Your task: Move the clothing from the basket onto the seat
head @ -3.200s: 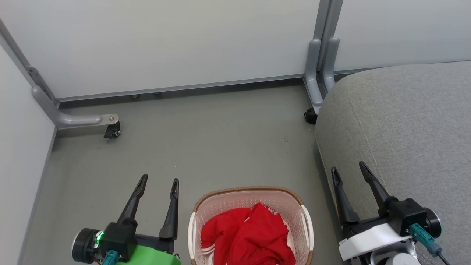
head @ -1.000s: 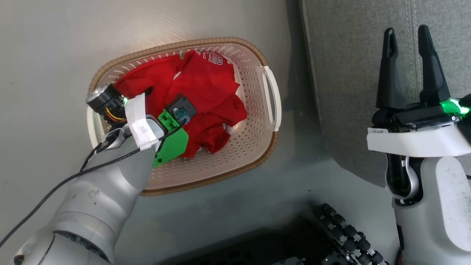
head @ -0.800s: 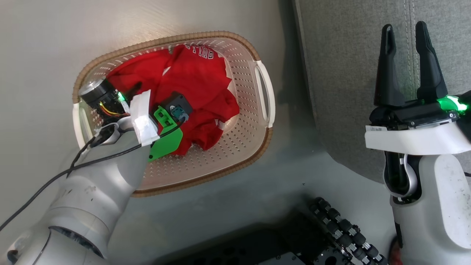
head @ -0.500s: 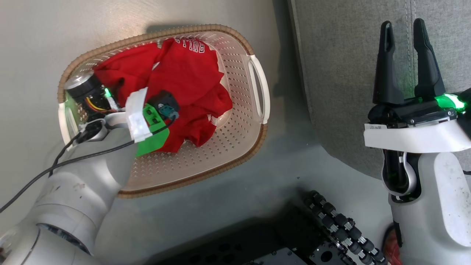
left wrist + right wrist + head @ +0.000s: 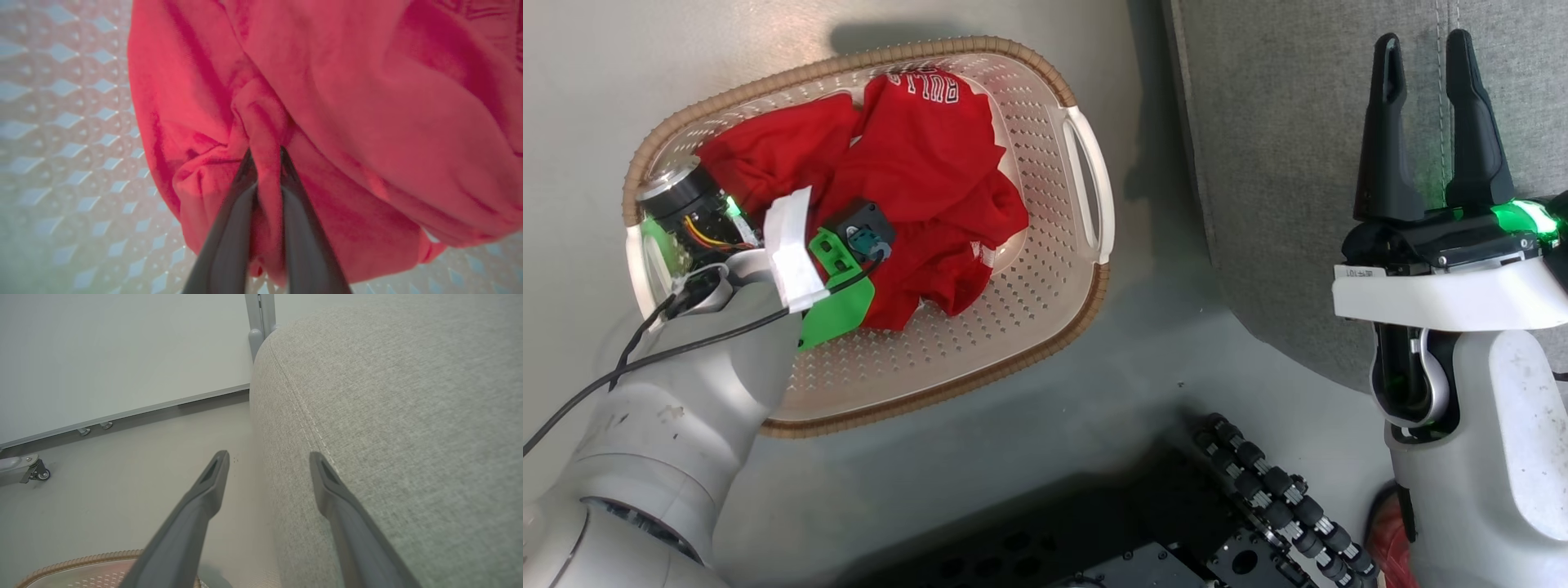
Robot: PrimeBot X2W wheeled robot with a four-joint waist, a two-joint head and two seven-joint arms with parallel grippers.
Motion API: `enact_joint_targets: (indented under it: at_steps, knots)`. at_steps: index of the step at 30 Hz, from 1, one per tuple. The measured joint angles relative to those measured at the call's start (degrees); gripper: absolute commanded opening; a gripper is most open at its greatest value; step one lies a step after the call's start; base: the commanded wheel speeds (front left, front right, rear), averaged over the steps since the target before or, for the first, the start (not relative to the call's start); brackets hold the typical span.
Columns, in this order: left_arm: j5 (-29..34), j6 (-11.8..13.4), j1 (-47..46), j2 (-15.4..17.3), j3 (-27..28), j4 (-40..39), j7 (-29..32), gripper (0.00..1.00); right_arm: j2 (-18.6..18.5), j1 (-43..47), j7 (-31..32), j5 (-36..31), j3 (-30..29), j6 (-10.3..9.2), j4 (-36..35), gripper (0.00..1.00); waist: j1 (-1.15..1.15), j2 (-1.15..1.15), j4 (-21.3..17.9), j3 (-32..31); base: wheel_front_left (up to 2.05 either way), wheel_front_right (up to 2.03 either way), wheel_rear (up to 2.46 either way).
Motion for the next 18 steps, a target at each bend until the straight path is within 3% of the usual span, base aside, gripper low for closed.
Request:
enact_joint_targets:
  at_steps: [6, 18]
  knots:
    - [-4.68, 1.65, 1.03, -1.42, 3.19, -0.66, -8.34, 0.0, 0.04, 0.19, 0.0, -2.86, 0.75, 0.0, 0.54, 1.0, 0.0, 0.0, 0.96, -2.05, 0.0, 0.0, 0.0]
    - [-15.67, 0.27, 6.69, -6.09, 10.25, -4.17, -18.33, 0.0, 0.07, 4.13, 0.0, -6.94, -0.11, 0.0, 2.53, 1.0, 0.0, 0.0, 4.02, -10.41, 0.0, 0.0, 0.0]
